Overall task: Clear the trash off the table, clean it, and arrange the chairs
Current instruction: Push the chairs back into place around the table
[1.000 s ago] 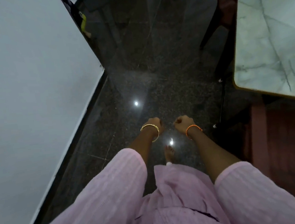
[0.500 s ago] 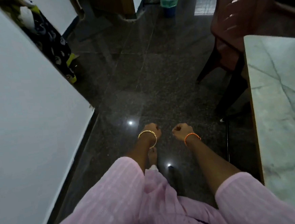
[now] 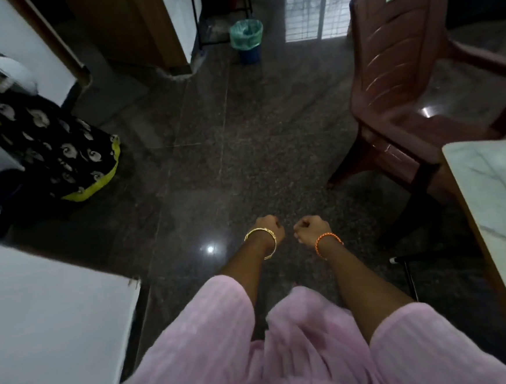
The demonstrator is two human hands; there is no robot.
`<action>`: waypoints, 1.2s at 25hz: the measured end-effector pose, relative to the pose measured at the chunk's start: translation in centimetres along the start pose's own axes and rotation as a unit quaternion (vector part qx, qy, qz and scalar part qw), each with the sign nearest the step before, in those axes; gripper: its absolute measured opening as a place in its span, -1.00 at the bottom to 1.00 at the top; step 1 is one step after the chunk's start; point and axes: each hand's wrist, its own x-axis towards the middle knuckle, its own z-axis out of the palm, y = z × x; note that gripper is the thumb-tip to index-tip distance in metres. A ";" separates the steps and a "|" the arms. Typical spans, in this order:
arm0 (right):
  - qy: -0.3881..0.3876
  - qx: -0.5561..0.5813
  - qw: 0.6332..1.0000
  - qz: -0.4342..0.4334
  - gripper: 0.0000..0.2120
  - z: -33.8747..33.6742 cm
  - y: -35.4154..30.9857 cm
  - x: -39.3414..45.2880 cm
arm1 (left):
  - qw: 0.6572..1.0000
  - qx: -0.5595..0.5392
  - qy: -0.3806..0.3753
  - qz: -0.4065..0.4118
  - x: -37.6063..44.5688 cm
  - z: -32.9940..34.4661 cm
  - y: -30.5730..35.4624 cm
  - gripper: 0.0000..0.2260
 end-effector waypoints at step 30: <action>0.383 0.210 0.879 0.192 -0.80 -29.8 -35.0 65.3 | 0.947 0.094 -0.116 0.285 70.7 -37.6 38.4 -0.78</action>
